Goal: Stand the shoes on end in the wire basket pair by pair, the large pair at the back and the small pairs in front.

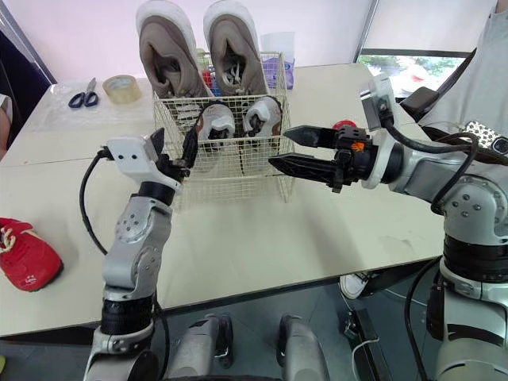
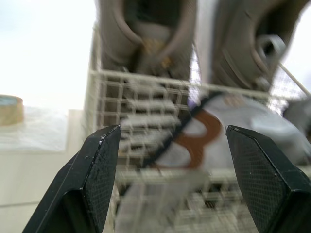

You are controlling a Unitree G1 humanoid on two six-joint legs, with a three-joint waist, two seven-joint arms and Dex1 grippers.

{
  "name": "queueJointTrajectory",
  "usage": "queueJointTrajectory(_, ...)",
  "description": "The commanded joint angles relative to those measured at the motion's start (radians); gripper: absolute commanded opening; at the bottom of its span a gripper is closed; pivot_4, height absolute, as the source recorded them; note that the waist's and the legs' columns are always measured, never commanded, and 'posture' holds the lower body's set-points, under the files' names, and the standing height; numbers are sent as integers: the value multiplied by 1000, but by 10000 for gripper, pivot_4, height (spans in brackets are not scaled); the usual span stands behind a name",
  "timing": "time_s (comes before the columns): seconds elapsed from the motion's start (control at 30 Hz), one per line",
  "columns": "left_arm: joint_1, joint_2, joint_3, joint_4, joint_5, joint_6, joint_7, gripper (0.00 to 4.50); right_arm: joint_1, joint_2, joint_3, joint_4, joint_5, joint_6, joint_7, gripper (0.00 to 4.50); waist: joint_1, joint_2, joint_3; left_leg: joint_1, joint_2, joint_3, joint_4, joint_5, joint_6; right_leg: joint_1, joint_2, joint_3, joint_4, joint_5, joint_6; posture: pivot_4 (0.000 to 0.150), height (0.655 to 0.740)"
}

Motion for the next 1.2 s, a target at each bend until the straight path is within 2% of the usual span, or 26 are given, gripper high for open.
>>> queueJointTrajectory(0.03, -11, 55, 22, -152, -44, 98, -28, 34857, 0, 7, -7, 3, -8, -31, 19, 45000, 0, 0, 0, 0, 0, 0, 0, 0, 0, 0, 0, 0, 0, 0, 0, 1500, 7400)
queueJointTrajectory(0.13, -35, 116, 86, -223, -121, 171, -62, 34857, 11, 8, -4, 18, -19, -40, 29, 45000, -1, 0, 0, 0, 0, 0, -1, 0, 0, 0, 0, 0, 0, 0, 0, 1500, 7400)
queueJointTrajectory(0.23, -61, 204, 181, -281, -243, 246, -120, 43117, 14, 27, -7, 63, -66, -82, 5, 45000, -3, 0, 0, 0, 0, 0, -1, 0, 0, 0, 0, 0, -1, 0, 0, 1500, 7400)
queueJointTrajectory(0.27, -63, 244, 211, -291, -276, 276, -140, 44367, 13, 35, -12, 86, -83, -94, -8, 45000, -3, 0, 0, 0, 0, 0, 0, 0, 0, 0, 1, 0, -1, 0, 0, 1500, 7400)
queueJointTrajectory(0.37, -56, 337, 269, -311, -378, 369, -181, 44367, 43, 4, -20, 125, -118, -115, 33, 45000, -2, 2, 0, 0, 1, 0, -1, 0, 0, 1, 1, 0, -5, 0, 0, 1500, 7400)
queueJointTrajectory(0.43, -25, 386, 314, -332, -496, 439, -212, 44367, 67, -30, -26, 143, -155, -132, 45, 45000, 1, 2, 0, 0, 0, 0, -1, 0, 0, 1, 1, 0, -6, 0, 0, 1500, 7400)
queueJointTrajectory(0.53, 47, 417, 372, -367, -729, 495, -245, 44367, 103, -42, -45, 168, -238, -205, 4, 45000, 0, 2, 0, -1, 0, 2, -2, -2, 2, 0, 0, 0, -8, 0, 0, 1500, 7400)
queueJointTrajectory(0.6, 87, 432, 368, -394, -833, 514, -233, 44367, 132, -44, -53, 196, -319, -294, -21, 45000, -1, 2, 0, -1, 0, 2, -2, -3, 3, 1, -1, 0, -9, 0, 0, 1500, 7400)
queueJointTrajectory(0.7, 156, 442, 347, -413, -912, 510, -215, 44367, 196, -27, -65, 227, -400, -354, -91, 45000, 1, 2, 0, -1, -1, 3, -2, -3, 3, 1, -1, 0, -9, 0, 0, 1500, 7400)
queueJointTrajectory(0.8, 184, 431, 300, -440, -971, 486, -184, 44367, 226, -7, -96, 282, -435, -431, -102, 45000, 0, 2, 0, -1, -1, 3, -2, -3, 3, 1, 0, 0, -9, 0, 0, 1500, 7400)
queueJointTrajectory(1.0, 264, 445, 199, -532, -945, 460, -122, 44367, 224, 79, -128, 366, -537, -539, -266, 45000, -7, 4, 0, 0, 0, 3, -1, -3, 3, 2, 1, 0, -13, 0, 0, 1500, 7400)
queueJointTrajectory(1.2, 257, 407, 124, -514, -892, 408, -51, 44367, 159, 192, -104, 544, -583, -636, -297, 45000, -22, 6, -1, -1, 1, 2, -2, -3, 3, 2, 4, 0, -15, 1, -1, 1500, 7400)
